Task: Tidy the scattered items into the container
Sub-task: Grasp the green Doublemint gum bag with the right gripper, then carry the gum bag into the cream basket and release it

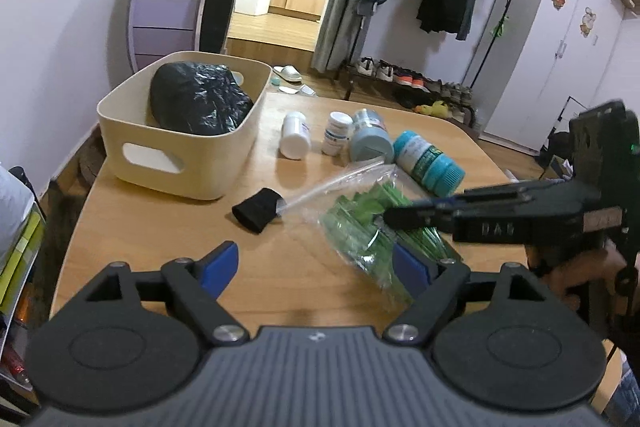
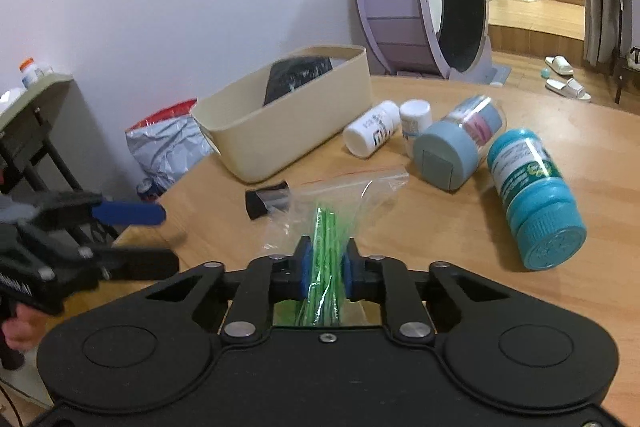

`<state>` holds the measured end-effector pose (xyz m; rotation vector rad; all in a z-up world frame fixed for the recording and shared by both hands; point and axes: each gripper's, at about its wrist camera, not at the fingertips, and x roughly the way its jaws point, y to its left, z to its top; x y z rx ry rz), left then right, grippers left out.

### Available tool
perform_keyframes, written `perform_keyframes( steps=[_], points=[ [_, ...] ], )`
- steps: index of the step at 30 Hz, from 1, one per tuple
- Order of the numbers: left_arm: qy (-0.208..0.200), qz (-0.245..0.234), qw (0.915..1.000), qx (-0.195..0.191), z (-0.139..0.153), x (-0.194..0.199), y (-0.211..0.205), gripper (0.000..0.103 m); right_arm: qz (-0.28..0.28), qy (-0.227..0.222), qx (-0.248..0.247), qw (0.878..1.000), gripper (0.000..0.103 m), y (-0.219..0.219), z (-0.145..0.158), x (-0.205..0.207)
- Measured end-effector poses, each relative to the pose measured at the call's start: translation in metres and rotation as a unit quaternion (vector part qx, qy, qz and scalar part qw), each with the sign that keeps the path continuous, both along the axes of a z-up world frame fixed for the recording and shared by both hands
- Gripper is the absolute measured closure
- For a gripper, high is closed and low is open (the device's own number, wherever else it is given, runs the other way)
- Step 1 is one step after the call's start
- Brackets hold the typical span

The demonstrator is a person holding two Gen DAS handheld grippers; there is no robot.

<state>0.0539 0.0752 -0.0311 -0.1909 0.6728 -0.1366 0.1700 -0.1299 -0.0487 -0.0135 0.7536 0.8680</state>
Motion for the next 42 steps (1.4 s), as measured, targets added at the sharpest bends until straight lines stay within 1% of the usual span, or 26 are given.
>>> perform_keyframes(
  steps=[2,7,10,17,21,24,27,33,39,42],
  points=[
    [-0.002,0.001,1.0000,-0.001,0.001,0.000,0.000,0.019,-0.001,-0.003,0.004,1.000,0.092,-0.002,0.003,-0.001],
    [-0.009,0.007,0.9999,-0.010,0.005,-0.002,0.004,0.019,-0.004,-0.007,0.017,1.000,0.093,-0.004,0.010,-0.002],
    [-0.012,0.006,0.9999,-0.007,0.008,-0.003,0.005,0.019,-0.007,-0.010,0.028,1.000,0.093,-0.004,0.015,-0.002],
    [-0.029,0.021,0.9993,0.000,0.022,-0.011,0.014,0.019,0.004,-0.034,0.056,0.998,0.093,0.004,0.042,0.000],
    [-0.043,0.035,0.9984,0.008,0.034,-0.016,0.024,0.019,0.016,-0.048,0.078,0.996,0.093,0.019,0.061,0.009],
    [-0.051,0.046,0.9973,0.025,0.043,-0.018,0.031,0.019,0.030,-0.055,0.085,0.994,0.093,0.035,0.069,0.018],
    [-0.060,0.057,0.9960,0.033,0.052,-0.018,0.041,0.019,0.049,-0.054,0.095,0.993,0.093,0.056,0.074,0.030],
    [-0.067,0.079,0.9938,0.040,0.061,-0.019,0.060,0.019,0.071,-0.051,0.101,0.991,0.093,0.092,0.076,0.050],
    [-0.063,0.091,0.9931,0.038,0.056,-0.019,0.071,0.019,0.079,-0.039,0.106,0.990,0.093,0.126,0.070,0.067],
    [-0.059,0.094,0.9932,0.035,0.053,-0.020,0.075,0.019,0.079,-0.040,0.096,0.991,0.093,0.144,0.065,0.071]
  ],
)
